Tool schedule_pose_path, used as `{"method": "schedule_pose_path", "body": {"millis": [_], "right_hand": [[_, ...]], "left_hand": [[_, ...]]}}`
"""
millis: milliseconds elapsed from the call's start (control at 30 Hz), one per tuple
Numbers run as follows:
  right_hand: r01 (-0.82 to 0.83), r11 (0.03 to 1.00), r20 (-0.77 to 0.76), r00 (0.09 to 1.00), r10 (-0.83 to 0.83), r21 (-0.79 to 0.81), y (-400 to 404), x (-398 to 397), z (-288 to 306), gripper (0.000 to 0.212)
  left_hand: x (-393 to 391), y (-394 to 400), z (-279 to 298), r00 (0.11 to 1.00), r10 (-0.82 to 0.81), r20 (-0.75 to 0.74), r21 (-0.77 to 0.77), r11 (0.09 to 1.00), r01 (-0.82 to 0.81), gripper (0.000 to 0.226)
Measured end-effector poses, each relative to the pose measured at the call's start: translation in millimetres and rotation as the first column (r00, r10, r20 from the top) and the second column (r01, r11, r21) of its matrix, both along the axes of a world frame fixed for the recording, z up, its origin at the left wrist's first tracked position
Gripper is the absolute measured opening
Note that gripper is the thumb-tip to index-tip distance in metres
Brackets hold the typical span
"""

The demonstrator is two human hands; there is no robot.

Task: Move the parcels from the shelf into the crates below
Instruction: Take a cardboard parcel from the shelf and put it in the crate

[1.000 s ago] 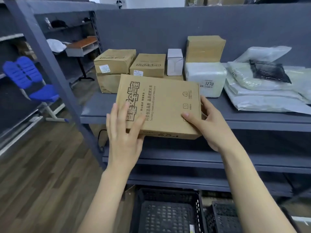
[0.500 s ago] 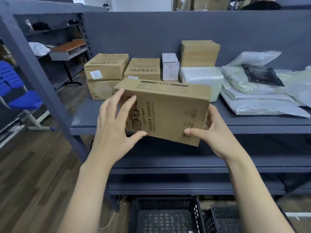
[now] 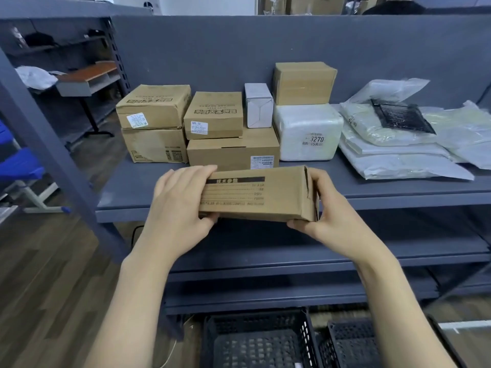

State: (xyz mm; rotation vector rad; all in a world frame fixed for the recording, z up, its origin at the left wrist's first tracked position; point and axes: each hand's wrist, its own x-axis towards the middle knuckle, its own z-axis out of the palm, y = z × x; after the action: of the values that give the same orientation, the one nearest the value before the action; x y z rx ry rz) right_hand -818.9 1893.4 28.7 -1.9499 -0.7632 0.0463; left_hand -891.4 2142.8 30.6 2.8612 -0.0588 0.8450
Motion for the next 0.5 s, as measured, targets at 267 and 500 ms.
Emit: {"method": "schedule_pose_path", "body": {"millis": [267, 500], "right_hand": [[-0.074, 0.971, 0.049, 0.995, 0.087, -0.229, -13, -15, 16, 0.111], [-0.066, 0.978, 0.008, 0.998, 0.069, -0.196, -10, -29, 17, 0.125]], "left_hand": [[-5, -16, -4, 0.877, 0.104, 0.470, 0.020, 0.991, -0.129, 0.064], [-7, -30, -26, 0.775, 0.179, 0.605, -0.035, 0.979, -0.200, 0.068]]}}
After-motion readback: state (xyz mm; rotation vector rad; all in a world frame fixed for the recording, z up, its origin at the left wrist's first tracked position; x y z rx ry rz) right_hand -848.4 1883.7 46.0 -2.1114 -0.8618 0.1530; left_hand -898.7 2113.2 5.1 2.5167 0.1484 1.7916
